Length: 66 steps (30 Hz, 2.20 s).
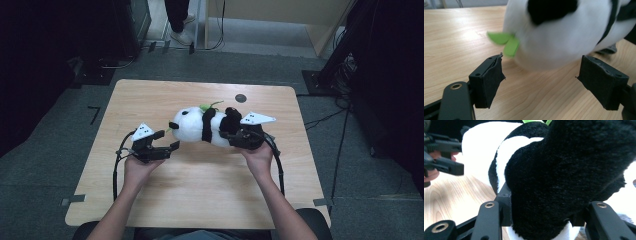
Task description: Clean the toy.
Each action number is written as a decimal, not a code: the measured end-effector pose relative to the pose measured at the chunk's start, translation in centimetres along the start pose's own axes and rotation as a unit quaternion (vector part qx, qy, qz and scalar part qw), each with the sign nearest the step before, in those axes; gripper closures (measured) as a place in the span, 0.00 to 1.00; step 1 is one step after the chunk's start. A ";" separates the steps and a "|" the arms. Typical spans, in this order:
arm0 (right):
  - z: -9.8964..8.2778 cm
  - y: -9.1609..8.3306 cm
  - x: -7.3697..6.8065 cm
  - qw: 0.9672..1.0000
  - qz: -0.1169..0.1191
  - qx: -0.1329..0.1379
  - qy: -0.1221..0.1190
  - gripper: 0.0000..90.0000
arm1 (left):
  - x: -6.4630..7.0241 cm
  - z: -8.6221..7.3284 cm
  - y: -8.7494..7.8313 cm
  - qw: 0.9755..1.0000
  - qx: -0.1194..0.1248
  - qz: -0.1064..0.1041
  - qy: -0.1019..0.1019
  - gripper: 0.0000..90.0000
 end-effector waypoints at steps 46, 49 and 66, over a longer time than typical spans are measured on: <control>-0.6 -0.1 -2.0 0.998 0.056 -0.036 0.002 0.25 | 1.8 0.8 0.2 0.999 0.017 -0.033 0.019 0.69; -0.5 -0.2 -1.9 0.998 0.063 -0.024 0.004 0.19 | 1.3 0.9 0.0 0.999 0.021 -0.036 -0.003 0.70; -2.1 1.6 -2.5 0.996 0.063 -0.023 -0.064 0.00 | 1.2 2.1 -1.2 0.994 0.011 -0.076 -0.077 0.66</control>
Point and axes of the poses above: each handheld gripper's, and its own axes: y roughly forward along the jaws, z roughly out of its top, x roughly to its right, the point moved 6 cm from there along y, roughly forward along the jaws, and after that the axes turned 10 degrees about y, right-handed, at the moved point
